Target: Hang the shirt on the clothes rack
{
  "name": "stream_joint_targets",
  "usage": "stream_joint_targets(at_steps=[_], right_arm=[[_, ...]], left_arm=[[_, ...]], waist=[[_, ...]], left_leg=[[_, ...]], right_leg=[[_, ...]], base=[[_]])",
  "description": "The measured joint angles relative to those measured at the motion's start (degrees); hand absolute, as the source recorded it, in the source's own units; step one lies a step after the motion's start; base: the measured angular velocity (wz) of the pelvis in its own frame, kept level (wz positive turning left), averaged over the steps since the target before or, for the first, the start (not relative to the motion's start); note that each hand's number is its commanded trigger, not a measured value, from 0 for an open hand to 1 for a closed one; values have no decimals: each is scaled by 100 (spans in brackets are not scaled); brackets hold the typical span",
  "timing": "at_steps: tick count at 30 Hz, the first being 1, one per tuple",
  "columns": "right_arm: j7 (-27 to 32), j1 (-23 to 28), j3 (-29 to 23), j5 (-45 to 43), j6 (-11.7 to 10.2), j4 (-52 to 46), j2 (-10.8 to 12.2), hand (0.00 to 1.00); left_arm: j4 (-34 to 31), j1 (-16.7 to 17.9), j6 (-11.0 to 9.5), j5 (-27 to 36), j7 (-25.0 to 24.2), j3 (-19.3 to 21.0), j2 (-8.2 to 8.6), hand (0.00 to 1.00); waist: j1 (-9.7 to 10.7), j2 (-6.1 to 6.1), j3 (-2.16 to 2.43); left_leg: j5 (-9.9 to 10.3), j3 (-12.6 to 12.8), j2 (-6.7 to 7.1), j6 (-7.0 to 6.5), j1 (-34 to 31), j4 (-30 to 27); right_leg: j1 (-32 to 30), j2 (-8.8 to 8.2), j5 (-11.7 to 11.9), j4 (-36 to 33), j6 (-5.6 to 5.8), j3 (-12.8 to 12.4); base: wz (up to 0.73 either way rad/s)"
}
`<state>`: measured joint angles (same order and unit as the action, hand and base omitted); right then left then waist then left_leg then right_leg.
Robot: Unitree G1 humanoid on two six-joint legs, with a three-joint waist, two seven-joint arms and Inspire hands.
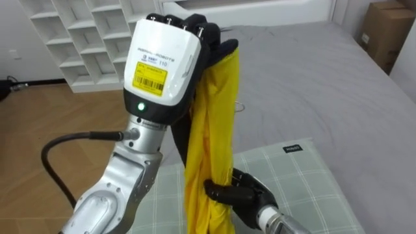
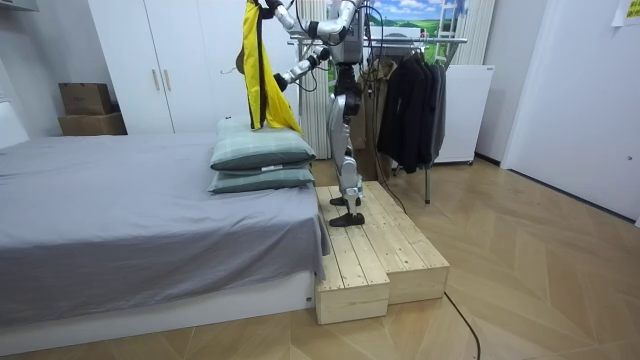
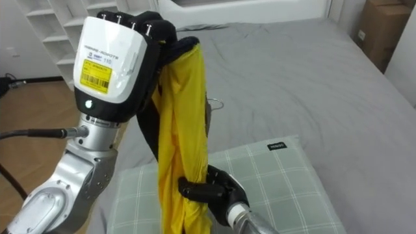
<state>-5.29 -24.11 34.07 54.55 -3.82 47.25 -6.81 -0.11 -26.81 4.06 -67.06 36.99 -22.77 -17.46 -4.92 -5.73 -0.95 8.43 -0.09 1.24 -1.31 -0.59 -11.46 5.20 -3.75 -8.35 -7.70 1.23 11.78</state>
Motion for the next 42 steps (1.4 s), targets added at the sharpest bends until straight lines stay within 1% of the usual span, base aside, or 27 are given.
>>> stream_joint_targets(at_steps=[1, 9, 11, 14, 17, 27, 28, 29, 33, 36, 39, 41, 42], right_arm=[[-1, -6, 16, -99, -5, 0, 0, 100], [-115, -5, 15, -88, -8, 7, -31, 100], [-109, -5, 15, -101, -28, 7, -45, 100], [-89, -5, 9, -103, -15, 7, -66, 100], [-113, -5, -6, -114, -15, 4, -72, 100], [-96, -5, -54, -182, 13, 4, -152, 100], [-89, -5, -61, -229, 13, 4, -152, 100], [-81, -5, -76, -273, 16, 4, -154, 100], [-29, -5, -199, -365, 24, 4, -191, 100], [36, -4, -382, -674, 25, 4, -211, 100], [53, -4, -466, -893, 25, 5, -288, 100], [61, -3, -527, -1010, 25, 5, -374, 100], [65, -3, -540, -1036, 25, 5, -414, 100]], left_arm=[[0, 0, 12, 0, -9, 0, 0, 100], [11, 0, 193, 4, -70, 16, -5, 100], [16, 0, 226, 5, -122, 18, -18, 100], [16, 1, 187, 3, -131, 16, -16, 100], [18, 1, 200, 5, -131, 17, -17, 100], [89, 2, 203, 3, -131, 18, -18, 100], [103, 2, 204, 3, -131, 18, -17, 72], [125, 2, 212, 3, -131, 18, -17, 0], [129, 5, 221, 1, -131, 17, -18, 0], [127, 54, 172, -4, -132, 17, -23, 0], [126, 194, 142, -2, -132, 17, -57, 0], [127, 250, 61, -3, -138, 17, -234, 0], [128, 251, 54, -1, -141, 16, -279, 0]], waist=[[1, -1, 0], [11, 3, -5], [13, 9, -18], [28, 7, -36], [31, 31, -55], [25, 40, -55], [25, 41, -55], [36, 42, -54], [43, 57, -49], [51, 110, -42], [63, 141, -26], [75, 187, -22], [97, 193, -20]], left_leg=[[0, 0, 3, 0, 0, 0], [-2, -16, 10, -3, 12, 7], [-3, -17, 11, -5, 13, 7], [-3, -19, 13, -5, 7, 4], [-3, -20, 13, -6, -10, 3], [-9, -15, 33, -15, -6, -18], [-9, -14, 33, -15, 1, -18], [-9, -14, 33, -15, 7, -20], [-9, -9, 34, -16, 8, -22], [-10, -8, 34, -17, 10, -25], [-10, -4, 37, -17, 47, -28], [-10, -10, 29, -17, 67, -28], [-10, -6, 29, -17, 71, -28]], right_leg=[[0, -4, 0, 0, 0, 1], [6, -12, 0, 1, 1, -8], [6, -13, -1, 2, 1, -10], [4, -14, -2, 1, 3, -10], [-21, -13, -8, 0, 13, -19], [-19, -31, -8, -13, 13, -45], [-12, -31, -8, -13, 13, -46], [-4, -30, -8, -13, 13, -47], [-1, -31, -8, -14, 13, -48], [4, -27, -11, -13, 17, -56], [40, -29, -11, -13, 18, -65], [59, -22, -12, -12, 19, -65], [62, -22, -12, -13, 19, -64]], base=[[0], [0], [0], [0], [0], [0], [0], [0], [0], [0], [0], [0], [0]])
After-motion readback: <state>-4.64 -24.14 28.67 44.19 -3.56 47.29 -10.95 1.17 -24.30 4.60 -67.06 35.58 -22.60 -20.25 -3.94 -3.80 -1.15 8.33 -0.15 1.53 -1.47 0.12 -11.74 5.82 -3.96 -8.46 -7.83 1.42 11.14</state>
